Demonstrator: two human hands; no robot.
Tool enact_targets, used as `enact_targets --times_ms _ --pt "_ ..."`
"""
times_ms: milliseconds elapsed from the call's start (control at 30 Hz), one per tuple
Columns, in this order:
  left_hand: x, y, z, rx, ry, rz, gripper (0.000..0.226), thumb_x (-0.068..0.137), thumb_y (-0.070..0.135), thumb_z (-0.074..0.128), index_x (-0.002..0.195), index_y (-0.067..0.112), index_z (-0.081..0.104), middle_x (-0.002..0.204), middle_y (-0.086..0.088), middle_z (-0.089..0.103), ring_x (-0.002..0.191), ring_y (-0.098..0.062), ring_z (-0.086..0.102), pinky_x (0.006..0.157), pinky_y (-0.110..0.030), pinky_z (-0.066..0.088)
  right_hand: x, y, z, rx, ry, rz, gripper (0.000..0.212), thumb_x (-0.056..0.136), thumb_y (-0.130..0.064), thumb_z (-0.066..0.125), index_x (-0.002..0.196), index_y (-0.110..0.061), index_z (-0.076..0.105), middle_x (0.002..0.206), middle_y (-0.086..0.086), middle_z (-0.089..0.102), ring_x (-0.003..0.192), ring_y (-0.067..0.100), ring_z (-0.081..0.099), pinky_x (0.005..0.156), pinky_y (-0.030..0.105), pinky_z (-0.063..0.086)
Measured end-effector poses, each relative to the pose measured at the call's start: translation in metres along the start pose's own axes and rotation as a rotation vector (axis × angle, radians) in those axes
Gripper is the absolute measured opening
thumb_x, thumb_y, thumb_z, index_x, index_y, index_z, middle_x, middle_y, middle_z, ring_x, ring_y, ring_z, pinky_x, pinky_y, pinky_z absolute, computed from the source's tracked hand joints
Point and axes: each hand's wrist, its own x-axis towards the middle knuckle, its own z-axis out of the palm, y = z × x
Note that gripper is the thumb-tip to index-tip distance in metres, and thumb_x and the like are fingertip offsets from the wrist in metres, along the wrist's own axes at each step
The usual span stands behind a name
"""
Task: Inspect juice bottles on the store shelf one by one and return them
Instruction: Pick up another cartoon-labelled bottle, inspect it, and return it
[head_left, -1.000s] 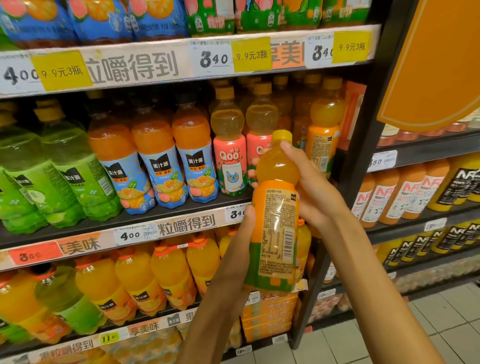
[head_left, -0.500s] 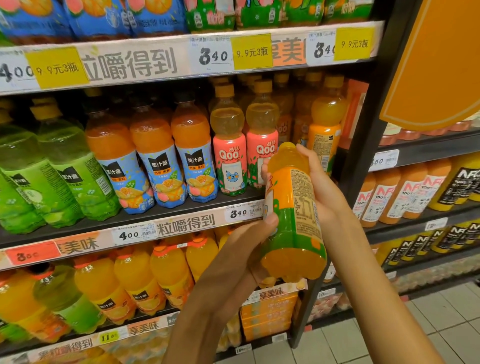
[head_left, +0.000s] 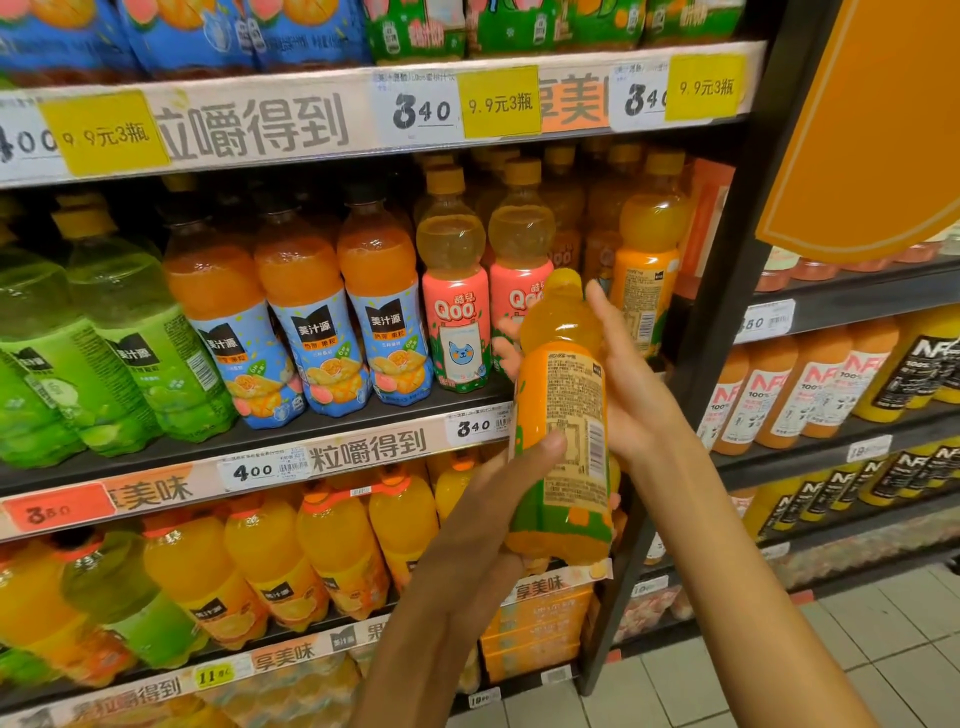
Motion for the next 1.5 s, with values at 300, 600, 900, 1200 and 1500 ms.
enact_targets --times_ms 300,600,900,1200,1500 --pt "0.01 -0.003 -0.015 0.345 0.077 0.165 0.04 0.076 0.04 0.062 0.114 0.03 0.059 0.106 0.006 0.072 0.098 -0.011 0.068 0.074 -0.019 0.054 -0.015 -0.004 0.019 -0.545 0.161 -0.43 0.056 0.085 -0.047 0.059 0.127 -0.011 0.053 0.094 0.001 0.073 0.088 0.015 0.071 0.076 0.031 0.055" --pt "0.016 -0.017 -0.016 0.214 0.114 0.224 0.095 0.046 0.07 0.077 0.12 0.013 0.058 0.111 -0.01 0.07 0.102 -0.028 0.067 0.086 -0.041 0.055 -0.033 -0.011 0.035 -0.621 -0.018 -0.415 0.053 0.088 -0.043 0.054 0.133 -0.016 0.051 0.116 0.007 0.069 0.106 0.023 0.067 0.085 0.035 0.055" --pt "0.023 -0.014 -0.012 0.278 0.157 0.397 0.05 0.082 0.058 0.059 0.124 0.033 0.053 0.122 0.008 0.066 0.115 -0.012 0.06 0.088 -0.025 0.052 -0.041 -0.005 0.038 -0.678 0.042 -0.693 0.036 0.081 -0.038 0.064 0.116 -0.028 0.057 0.106 0.0 0.07 0.099 0.019 0.069 0.076 0.031 0.056" --pt "0.032 -0.019 -0.018 0.186 0.199 0.438 0.051 0.074 0.061 0.049 0.114 0.031 0.058 0.107 0.009 0.072 0.102 -0.01 0.067 0.075 -0.019 0.054 -0.051 -0.009 0.04 -0.638 -0.056 -0.62 0.028 0.078 -0.041 0.063 0.103 -0.052 0.064 0.106 -0.02 0.071 0.103 0.004 0.067 0.076 0.019 0.054" --pt "0.032 -0.027 -0.022 0.339 0.148 0.453 0.067 0.073 0.076 0.049 0.123 0.031 0.045 0.111 0.027 0.066 0.111 0.002 0.059 0.081 -0.012 0.049 -0.049 -0.003 0.04 -0.77 0.009 -0.631 0.042 0.076 -0.027 0.07 0.114 -0.036 0.052 0.104 -0.012 0.07 0.098 0.01 0.069 0.071 0.022 0.055"
